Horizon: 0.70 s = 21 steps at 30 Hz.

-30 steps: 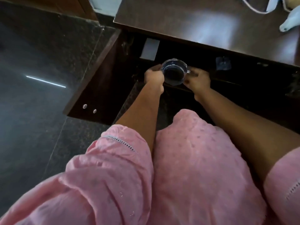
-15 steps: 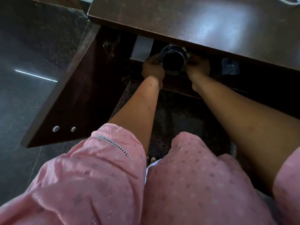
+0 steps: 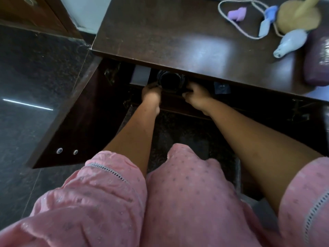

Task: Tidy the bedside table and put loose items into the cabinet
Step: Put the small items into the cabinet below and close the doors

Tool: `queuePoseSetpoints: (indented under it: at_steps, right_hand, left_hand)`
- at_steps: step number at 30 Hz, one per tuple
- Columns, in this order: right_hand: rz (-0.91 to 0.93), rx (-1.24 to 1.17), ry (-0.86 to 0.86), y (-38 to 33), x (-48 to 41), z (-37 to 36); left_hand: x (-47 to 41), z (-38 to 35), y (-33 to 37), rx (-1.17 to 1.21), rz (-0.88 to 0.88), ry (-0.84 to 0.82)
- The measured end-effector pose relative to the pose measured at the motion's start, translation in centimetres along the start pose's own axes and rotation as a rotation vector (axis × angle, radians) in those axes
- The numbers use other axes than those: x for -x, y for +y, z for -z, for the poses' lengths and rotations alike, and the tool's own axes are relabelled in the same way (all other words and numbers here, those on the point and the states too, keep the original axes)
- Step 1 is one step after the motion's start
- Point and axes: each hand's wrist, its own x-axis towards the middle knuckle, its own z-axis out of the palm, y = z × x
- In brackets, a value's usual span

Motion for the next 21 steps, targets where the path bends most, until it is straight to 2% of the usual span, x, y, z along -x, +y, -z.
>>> queuePoseSetpoints:
  at_steps: [3, 7, 10, 12, 15, 18, 21]
  right_hand:
    - [-0.024, 0.094, -0.146, -0.5, 2.6, 1.9]
    - [-0.014, 0.231, -0.256, -3.1, 6.3, 5.1]
    - [-0.019, 0.224, -0.354, -5.2, 10.0, 7.3]
    - [0.027, 0.191, -0.321, -5.9, 11.9, 8.7]
    - [0.094, -0.011, -0.094, -5.6, 13.7, 11.3]
    - [0.130, -0.163, 0.312, -3.5, 15.3, 14.6]
    - [0.030, -0.210, 0.642, -0.4, 16.4, 18.1]
  left_hand:
    - [2.1, 0.6, 0.3, 0.069, 0.025, 0.059]
    - [5.9, -0.4, 1.8, -0.009, -0.046, 0.046]
    - [8.6, -1.3, 2.5, -0.052, -0.077, -0.047]
    - [10.8, -2.2, 2.5, -0.140, -0.063, -0.157]
    - [14.0, -4.3, 2.4, -0.256, -0.034, -0.292]
    - [15.6, -7.1, 2.9, -0.310, -0.067, -0.334]
    - [16.9, -10.1, 2.9, -0.277, -0.124, -0.370]
